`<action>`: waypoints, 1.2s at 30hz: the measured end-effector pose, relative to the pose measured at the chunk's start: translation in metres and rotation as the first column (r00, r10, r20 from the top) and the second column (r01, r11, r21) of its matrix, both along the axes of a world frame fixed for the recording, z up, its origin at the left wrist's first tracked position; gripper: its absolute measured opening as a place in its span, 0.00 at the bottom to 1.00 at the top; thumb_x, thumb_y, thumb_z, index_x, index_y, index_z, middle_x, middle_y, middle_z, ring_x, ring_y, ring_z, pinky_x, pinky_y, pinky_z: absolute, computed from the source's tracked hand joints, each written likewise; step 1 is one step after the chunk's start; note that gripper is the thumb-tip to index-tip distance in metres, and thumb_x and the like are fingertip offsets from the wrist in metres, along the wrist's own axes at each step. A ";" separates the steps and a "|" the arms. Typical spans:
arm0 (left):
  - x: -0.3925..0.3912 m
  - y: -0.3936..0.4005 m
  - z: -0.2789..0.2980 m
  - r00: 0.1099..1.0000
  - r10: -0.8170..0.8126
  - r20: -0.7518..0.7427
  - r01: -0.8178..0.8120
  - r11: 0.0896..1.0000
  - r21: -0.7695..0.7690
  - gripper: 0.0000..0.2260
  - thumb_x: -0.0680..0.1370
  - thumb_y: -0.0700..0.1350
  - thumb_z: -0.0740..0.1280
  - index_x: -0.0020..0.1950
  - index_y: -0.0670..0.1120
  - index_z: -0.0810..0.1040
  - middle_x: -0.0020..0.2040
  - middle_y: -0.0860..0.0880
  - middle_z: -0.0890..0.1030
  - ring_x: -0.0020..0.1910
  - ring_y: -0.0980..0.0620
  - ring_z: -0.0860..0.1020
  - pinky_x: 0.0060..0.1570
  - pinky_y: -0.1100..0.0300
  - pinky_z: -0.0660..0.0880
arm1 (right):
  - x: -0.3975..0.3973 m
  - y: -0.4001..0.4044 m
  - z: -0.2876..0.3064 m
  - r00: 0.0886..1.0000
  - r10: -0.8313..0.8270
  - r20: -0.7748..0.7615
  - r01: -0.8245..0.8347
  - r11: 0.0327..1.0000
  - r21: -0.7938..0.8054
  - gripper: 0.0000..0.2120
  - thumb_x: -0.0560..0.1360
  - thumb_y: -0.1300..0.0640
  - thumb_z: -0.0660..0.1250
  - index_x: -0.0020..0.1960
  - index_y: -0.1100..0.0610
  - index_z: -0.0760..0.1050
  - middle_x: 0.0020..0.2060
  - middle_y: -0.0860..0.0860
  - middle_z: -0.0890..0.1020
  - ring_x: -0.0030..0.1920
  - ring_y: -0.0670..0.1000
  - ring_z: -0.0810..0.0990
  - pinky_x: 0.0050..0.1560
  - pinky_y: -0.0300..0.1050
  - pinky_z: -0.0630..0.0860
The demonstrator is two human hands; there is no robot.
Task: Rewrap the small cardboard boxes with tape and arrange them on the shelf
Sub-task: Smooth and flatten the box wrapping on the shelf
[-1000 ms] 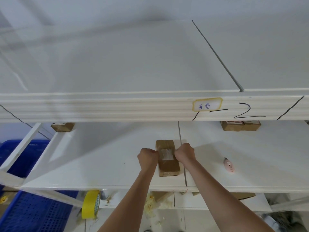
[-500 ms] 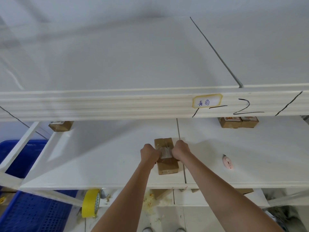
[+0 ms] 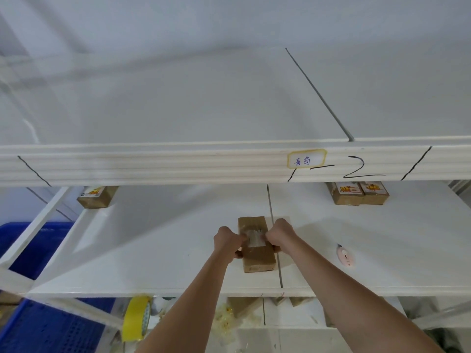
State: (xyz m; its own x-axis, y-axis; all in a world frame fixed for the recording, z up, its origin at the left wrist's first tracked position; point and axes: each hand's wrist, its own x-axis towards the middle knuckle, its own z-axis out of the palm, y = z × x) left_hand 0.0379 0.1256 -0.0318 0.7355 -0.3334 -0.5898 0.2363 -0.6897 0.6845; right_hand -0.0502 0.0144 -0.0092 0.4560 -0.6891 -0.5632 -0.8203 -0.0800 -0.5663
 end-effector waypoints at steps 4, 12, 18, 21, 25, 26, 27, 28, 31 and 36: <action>-0.008 -0.001 -0.007 0.993 -0.080 0.091 0.074 0.995 0.069 0.17 0.72 0.50 0.79 0.47 0.43 0.73 0.47 0.43 0.81 0.42 0.46 0.83 0.35 0.56 0.82 | -0.009 0.000 -0.012 0.998 -0.067 0.007 0.066 0.997 0.048 0.09 0.76 0.65 0.73 0.52 0.63 0.73 0.48 0.60 0.82 0.42 0.59 0.84 0.33 0.50 0.84; -0.006 0.000 -0.026 0.990 -0.088 0.106 0.080 0.993 0.082 0.16 0.68 0.50 0.82 0.43 0.42 0.79 0.39 0.46 0.82 0.39 0.47 0.84 0.41 0.53 0.84 | -0.013 0.000 -0.029 0.994 -0.106 0.015 0.104 0.991 0.085 0.11 0.73 0.59 0.77 0.48 0.63 0.77 0.45 0.58 0.83 0.43 0.57 0.85 0.38 0.52 0.85; -0.004 -0.004 -0.023 0.989 -0.100 0.105 0.085 0.987 0.134 0.18 0.68 0.50 0.82 0.47 0.42 0.80 0.41 0.46 0.83 0.36 0.49 0.83 0.31 0.60 0.80 | -0.003 0.002 -0.023 0.996 0.010 -0.088 -0.013 0.999 -0.034 0.10 0.75 0.61 0.73 0.49 0.59 0.71 0.42 0.54 0.77 0.45 0.55 0.82 0.44 0.47 0.84; -0.005 -0.006 -0.020 0.982 -0.149 0.119 0.128 0.977 0.170 0.19 0.70 0.51 0.80 0.50 0.42 0.76 0.44 0.46 0.81 0.36 0.49 0.82 0.26 0.61 0.76 | 0.003 -0.002 -0.014 0.993 0.029 -0.112 -0.023 0.998 0.051 0.11 0.75 0.61 0.74 0.51 0.63 0.74 0.48 0.59 0.82 0.45 0.58 0.85 0.45 0.53 0.85; 0.004 -0.012 -0.010 0.995 -0.097 0.006 0.096 0.991 0.096 0.17 0.76 0.52 0.75 0.46 0.43 0.71 0.51 0.40 0.82 0.42 0.39 0.84 0.33 0.49 0.83 | 0.009 -0.010 -0.008 0.994 0.006 -0.105 0.012 0.985 0.173 0.19 0.80 0.49 0.68 0.55 0.67 0.75 0.49 0.63 0.84 0.44 0.61 0.86 0.44 0.56 0.85; 0.006 -0.013 -0.009 0.996 -0.088 -0.008 0.089 0.992 0.093 0.17 0.77 0.53 0.74 0.46 0.43 0.71 0.51 0.40 0.83 0.42 0.39 0.84 0.33 0.48 0.84 | 0.010 -0.011 -0.009 0.993 0.005 -0.117 0.014 0.986 0.165 0.21 0.80 0.47 0.68 0.56 0.67 0.75 0.48 0.63 0.84 0.42 0.61 0.87 0.44 0.57 0.85; 0.008 -0.014 -0.008 0.996 -0.091 -0.005 0.091 0.991 0.099 0.17 0.76 0.54 0.74 0.47 0.42 0.72 0.51 0.40 0.83 0.41 0.40 0.84 0.32 0.48 0.83 | 0.010 -0.011 -0.010 0.992 0.002 -0.127 0.017 0.989 0.149 0.21 0.79 0.47 0.69 0.55 0.67 0.75 0.46 0.63 0.85 0.41 0.61 0.87 0.42 0.57 0.85; 0.008 -0.015 -0.010 0.995 -0.102 0.011 0.100 0.989 0.111 0.18 0.76 0.54 0.74 0.48 0.42 0.72 0.51 0.41 0.83 0.38 0.41 0.83 0.30 0.50 0.82 | 0.010 -0.011 -0.011 0.992 -0.011 -0.129 0.028 0.991 0.131 0.21 0.78 0.47 0.71 0.53 0.67 0.75 0.45 0.63 0.85 0.39 0.61 0.87 0.41 0.57 0.85; 0.005 -0.016 -0.018 0.985 -0.141 0.104 0.123 0.979 0.160 0.18 0.76 0.55 0.74 0.52 0.44 0.72 0.45 0.45 0.80 0.33 0.46 0.82 0.29 0.55 0.82 | 0.009 -0.010 -0.014 0.992 -0.046 -0.120 0.055 0.996 0.072 0.20 0.75 0.47 0.74 0.46 0.63 0.72 0.42 0.61 0.84 0.38 0.60 0.86 0.36 0.55 0.85; 0.007 -0.018 -0.023 0.977 -0.140 0.162 0.109 0.976 0.189 0.19 0.75 0.56 0.75 0.52 0.44 0.72 0.46 0.45 0.80 0.37 0.45 0.84 0.35 0.52 0.84 | 0.016 -0.012 -0.018 0.988 -0.007 -0.156 0.007 1.000 0.000 0.17 0.76 0.50 0.74 0.46 0.61 0.71 0.36 0.57 0.80 0.34 0.56 0.83 0.31 0.50 0.83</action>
